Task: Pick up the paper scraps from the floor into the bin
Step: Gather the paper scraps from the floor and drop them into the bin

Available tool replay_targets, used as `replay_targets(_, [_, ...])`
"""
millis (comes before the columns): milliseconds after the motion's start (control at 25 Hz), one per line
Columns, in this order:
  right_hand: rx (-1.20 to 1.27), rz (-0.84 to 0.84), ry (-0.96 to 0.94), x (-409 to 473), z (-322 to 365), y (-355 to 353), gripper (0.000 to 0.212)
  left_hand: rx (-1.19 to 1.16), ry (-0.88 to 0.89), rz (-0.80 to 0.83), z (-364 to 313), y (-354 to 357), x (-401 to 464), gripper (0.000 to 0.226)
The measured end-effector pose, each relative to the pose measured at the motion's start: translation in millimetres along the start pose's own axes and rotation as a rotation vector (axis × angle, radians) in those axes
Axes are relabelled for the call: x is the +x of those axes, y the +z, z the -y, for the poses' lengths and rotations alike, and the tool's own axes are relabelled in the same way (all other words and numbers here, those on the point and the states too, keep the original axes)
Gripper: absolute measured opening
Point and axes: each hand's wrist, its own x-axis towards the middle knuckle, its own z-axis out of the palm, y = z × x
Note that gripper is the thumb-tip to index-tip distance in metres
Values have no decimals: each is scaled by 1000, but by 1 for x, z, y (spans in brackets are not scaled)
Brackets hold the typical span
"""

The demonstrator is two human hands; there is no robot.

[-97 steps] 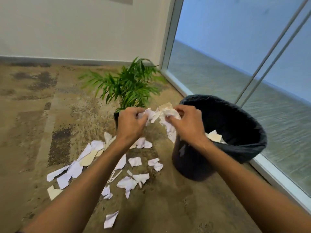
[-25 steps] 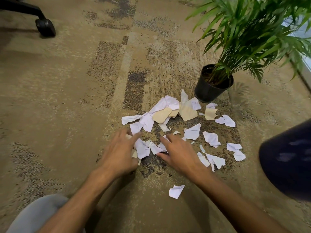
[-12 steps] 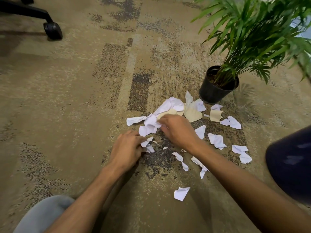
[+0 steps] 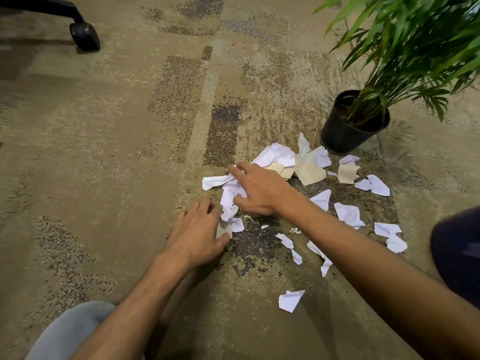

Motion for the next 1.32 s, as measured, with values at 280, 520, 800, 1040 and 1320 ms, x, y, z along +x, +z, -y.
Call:
replay_targets(280, [-85,-41,-135,14,16,15,40,-113,0,-80,-5,4,3,31])
replay_targets(520, [179,-164,-26,-5,15,16,21,-484,-196,-113,-2,4,4,32])
replay_targets(800, [496,-365,214,-36,-34,-34,23,-947,-315,-190,-8,-1,21,36])
replay_targets(1040, [-111,-350,66,7,-49,-19,31,-874,-266,-201,-18,2,26,42])
replay_targets(1320, [-147,-158,30,-4,-55,-1,28,-543,-231,-130,-23,6,23,46])
